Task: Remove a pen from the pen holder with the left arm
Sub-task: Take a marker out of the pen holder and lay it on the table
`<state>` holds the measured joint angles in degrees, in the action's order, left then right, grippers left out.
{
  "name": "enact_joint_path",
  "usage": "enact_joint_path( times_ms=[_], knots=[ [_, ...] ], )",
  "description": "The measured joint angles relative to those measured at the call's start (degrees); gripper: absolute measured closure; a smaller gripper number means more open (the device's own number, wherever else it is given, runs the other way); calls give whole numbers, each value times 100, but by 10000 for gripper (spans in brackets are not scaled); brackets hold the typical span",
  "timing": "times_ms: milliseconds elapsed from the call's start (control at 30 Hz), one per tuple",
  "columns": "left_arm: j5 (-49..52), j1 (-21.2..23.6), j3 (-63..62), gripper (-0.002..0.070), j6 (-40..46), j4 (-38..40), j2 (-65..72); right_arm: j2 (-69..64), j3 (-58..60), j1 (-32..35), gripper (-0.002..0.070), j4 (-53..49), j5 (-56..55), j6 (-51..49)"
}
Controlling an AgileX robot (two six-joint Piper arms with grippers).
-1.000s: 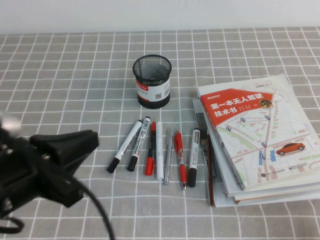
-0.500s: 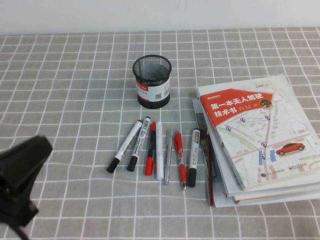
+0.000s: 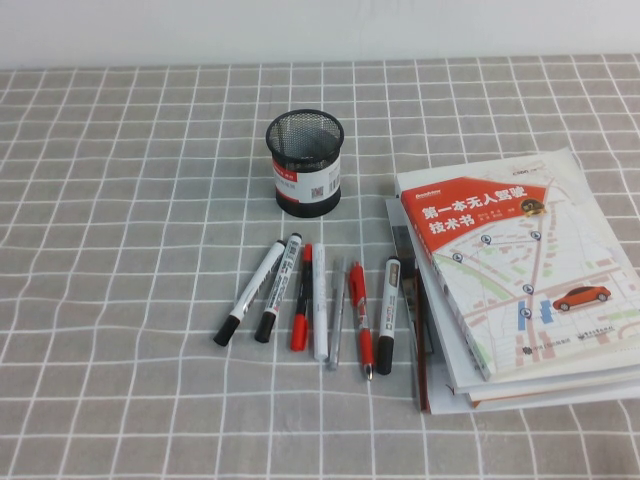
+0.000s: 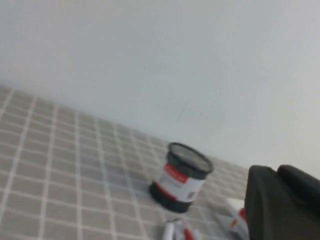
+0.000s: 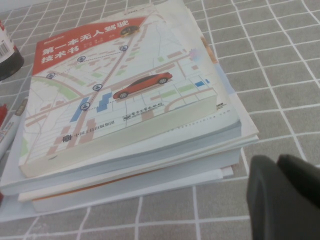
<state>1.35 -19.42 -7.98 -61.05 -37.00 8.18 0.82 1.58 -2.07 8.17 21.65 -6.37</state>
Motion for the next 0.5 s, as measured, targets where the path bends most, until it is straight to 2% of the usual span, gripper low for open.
enact_joint_path(
  times_ms=[100, 167, 233, 333, 500],
  knots=[
    [1159, 0, 8, 675, 1663, 1500, -455, 0, 0, 0, 689, 0, 0, 0],
    [2138, 0, 21, 675, 2714, 2094, -742, 0, 0, 0, 689, 0, 0, 0],
    [2655, 45, 82, 675, 3254, 2372, -844, 0, 0, 0, 689, 0, 0, 0],
    [2729, 315, 280, 675, 3820, 2459, -869, 0, 0, 0, 689, 0, 0, 0],
    [1903, 1175, 778, 675, 4937, 2797, -881, 0, 0, 0, 689, 0, 0, 0]
  ],
)
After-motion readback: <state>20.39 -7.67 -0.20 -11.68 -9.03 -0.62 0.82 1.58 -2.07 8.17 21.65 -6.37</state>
